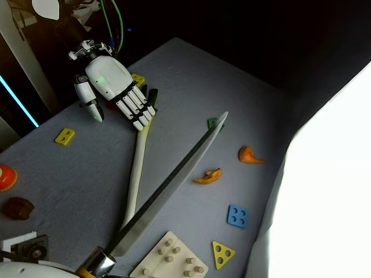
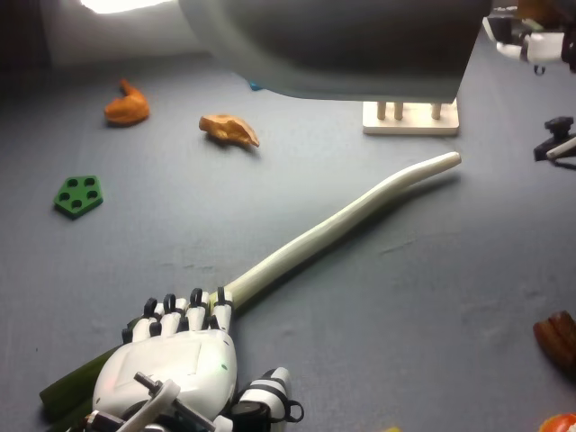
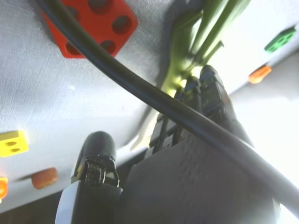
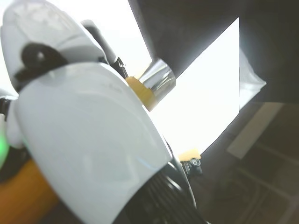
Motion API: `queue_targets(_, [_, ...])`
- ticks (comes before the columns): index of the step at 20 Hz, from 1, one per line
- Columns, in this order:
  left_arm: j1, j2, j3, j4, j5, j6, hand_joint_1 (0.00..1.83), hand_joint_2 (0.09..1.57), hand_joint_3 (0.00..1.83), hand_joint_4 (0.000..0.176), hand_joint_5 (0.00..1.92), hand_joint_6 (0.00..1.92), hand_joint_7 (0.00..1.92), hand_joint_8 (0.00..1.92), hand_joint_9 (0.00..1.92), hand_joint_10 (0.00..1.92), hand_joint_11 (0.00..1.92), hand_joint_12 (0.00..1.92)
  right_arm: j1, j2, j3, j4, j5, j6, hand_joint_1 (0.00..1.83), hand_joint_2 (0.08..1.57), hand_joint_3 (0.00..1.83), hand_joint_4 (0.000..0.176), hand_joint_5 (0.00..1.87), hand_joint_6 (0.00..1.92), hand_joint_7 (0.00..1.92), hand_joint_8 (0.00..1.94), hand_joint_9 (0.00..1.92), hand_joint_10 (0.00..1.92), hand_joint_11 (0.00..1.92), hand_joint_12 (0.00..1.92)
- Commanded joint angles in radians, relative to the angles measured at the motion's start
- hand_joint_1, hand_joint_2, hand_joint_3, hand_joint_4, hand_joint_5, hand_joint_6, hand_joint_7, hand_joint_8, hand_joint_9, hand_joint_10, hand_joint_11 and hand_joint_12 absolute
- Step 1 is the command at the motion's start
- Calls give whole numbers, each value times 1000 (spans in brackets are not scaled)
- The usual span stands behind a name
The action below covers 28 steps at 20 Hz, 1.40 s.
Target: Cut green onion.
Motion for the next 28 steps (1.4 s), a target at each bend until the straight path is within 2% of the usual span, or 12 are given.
queue_targets(1, [5, -10, 5, 22, -4, 0, 0, 1437, 5, 0, 29, 8, 6, 3, 0, 0, 0, 0, 3, 11, -12, -1, 160, -5, 1540, 1121, 176, 176, 1385, 1921, 1578, 1941, 1664, 1921, 1716, 1921])
queue_targets(3, [8, -10, 6, 8, -23, 0, 0, 1432, 2, 0, 13, 1, 0, 0, 0, 0, 0, 0, -28, 20, -78, 53, 224, -110, 1551, 1113, 177, 176, 1383, 1921, 1566, 1941, 1661, 1921, 1718, 1921])
queue_targets(5, [11, -10, 6, 6, -30, 0, 1, 1435, 3, 0, 11, 1, 13, 5, 0, 0, 0, 0, -57, 18, -97, 62, 279, -141, 1547, 1107, 182, 176, 1373, 1921, 1582, 1941, 1665, 1921, 1718, 1921])
queue_targets(6, [14, -10, 5, 6, -31, 0, 39, 1430, 0, 0, 20, 4, 14, 4, 0, 0, 0, 0, -67, 15, -100, 76, 283, -141, 1555, 1104, 184, 176, 1376, 1921, 1577, 1941, 1659, 1921, 1714, 1921])
queue_targets(14, [15, -9, 0, 5, -31, 0, 2, 1436, 3, 0, 0, 0, 0, 0, 0, 0, 0, 0, -134, -28, -77, 47, 311, -141, 1511, 1111, 204, 176, 1365, 1921, 1545, 1941, 1625, 1921, 1672, 1921])
queue_targets(28, [16, -8, 0, 4, -30, 0, 0, 1403, 0, 0, 0, 0, 0, 0, 0, 0, 0, 0, -157, -68, -80, 42, 268, -140, 1515, 1129, 205, 176, 1256, 1921, 1510, 1941, 1621, 1921, 1662, 1921])
